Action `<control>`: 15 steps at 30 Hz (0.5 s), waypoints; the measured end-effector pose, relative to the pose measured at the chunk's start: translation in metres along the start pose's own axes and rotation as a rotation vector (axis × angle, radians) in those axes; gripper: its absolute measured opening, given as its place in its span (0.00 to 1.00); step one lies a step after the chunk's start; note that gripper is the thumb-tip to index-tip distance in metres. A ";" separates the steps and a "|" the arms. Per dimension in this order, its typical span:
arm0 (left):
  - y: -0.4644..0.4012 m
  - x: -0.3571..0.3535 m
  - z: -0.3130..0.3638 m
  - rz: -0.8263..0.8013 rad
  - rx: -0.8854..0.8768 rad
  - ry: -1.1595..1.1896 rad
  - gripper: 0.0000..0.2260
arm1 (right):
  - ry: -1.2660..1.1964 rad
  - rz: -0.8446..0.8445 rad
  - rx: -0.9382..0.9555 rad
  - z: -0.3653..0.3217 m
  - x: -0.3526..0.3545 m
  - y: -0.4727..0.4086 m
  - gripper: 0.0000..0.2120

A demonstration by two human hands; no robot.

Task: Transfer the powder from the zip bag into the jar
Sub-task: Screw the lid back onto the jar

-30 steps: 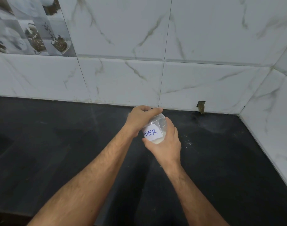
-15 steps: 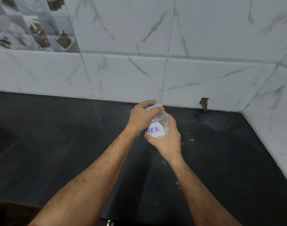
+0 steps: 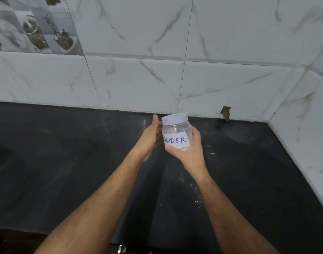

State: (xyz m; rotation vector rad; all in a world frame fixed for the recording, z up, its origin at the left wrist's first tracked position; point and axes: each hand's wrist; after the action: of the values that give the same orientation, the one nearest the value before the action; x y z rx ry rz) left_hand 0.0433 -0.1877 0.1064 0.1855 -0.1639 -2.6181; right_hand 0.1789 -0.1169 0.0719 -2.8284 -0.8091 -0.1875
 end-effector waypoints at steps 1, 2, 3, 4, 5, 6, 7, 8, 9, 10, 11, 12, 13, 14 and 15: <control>0.002 0.003 -0.008 -0.012 0.022 0.013 0.29 | -0.018 -0.009 -0.014 0.003 0.001 -0.001 0.47; 0.005 0.005 -0.015 -0.025 0.029 0.009 0.27 | -0.031 -0.024 -0.029 0.005 0.003 -0.002 0.46; 0.006 0.006 -0.022 -0.027 0.027 -0.013 0.25 | -0.047 -0.050 -0.051 0.008 0.004 -0.003 0.45; 0.007 0.007 -0.026 -0.015 0.026 -0.028 0.23 | -0.057 -0.090 -0.080 0.010 0.005 -0.003 0.43; 0.008 0.008 -0.029 0.012 0.031 -0.036 0.21 | -0.061 -0.141 -0.111 0.013 0.006 -0.002 0.40; 0.009 0.010 -0.032 0.038 0.039 -0.044 0.19 | -0.053 -0.200 -0.138 0.017 0.007 -0.002 0.37; 0.009 0.013 -0.036 0.053 0.044 -0.055 0.17 | -0.043 -0.249 -0.168 0.021 0.008 -0.003 0.32; 0.009 0.016 -0.039 0.055 0.049 -0.067 0.16 | -0.034 -0.287 -0.197 0.024 0.009 -0.004 0.29; 0.009 0.018 -0.043 0.052 0.055 -0.075 0.14 | -0.016 -0.310 -0.220 0.029 0.011 -0.006 0.26; 0.010 0.021 -0.047 0.052 0.064 -0.081 0.13 | 0.009 -0.330 -0.233 0.035 0.014 -0.009 0.26; 0.010 0.024 -0.052 0.056 0.076 -0.082 0.12 | 0.036 -0.354 -0.248 0.041 0.017 -0.012 0.27; 0.011 0.026 -0.058 0.060 0.085 -0.076 0.11 | 0.063 -0.384 -0.266 0.046 0.018 -0.016 0.29; 0.011 0.028 -0.063 0.060 0.092 -0.069 0.10 | 0.088 -0.410 -0.287 0.053 0.020 -0.020 0.30; 0.011 0.029 -0.069 0.055 0.099 -0.071 0.09 | 0.112 -0.431 -0.307 0.057 0.020 -0.024 0.30; 0.011 0.031 -0.074 0.050 0.107 -0.089 0.08 | 0.133 -0.446 -0.322 0.061 0.020 -0.027 0.30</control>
State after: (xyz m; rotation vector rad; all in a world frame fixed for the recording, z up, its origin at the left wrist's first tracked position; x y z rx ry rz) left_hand 0.0336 -0.2185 0.0323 0.1008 -0.3356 -2.5709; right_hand 0.1854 -0.0708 0.0204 -2.8273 -1.4844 -0.6128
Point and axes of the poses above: each hand's wrist, its own y-axis away from the middle knuckle, its own x-axis out of the back of the hand, z = x × y, and after that the axes turned 1 degree about x, right-handed
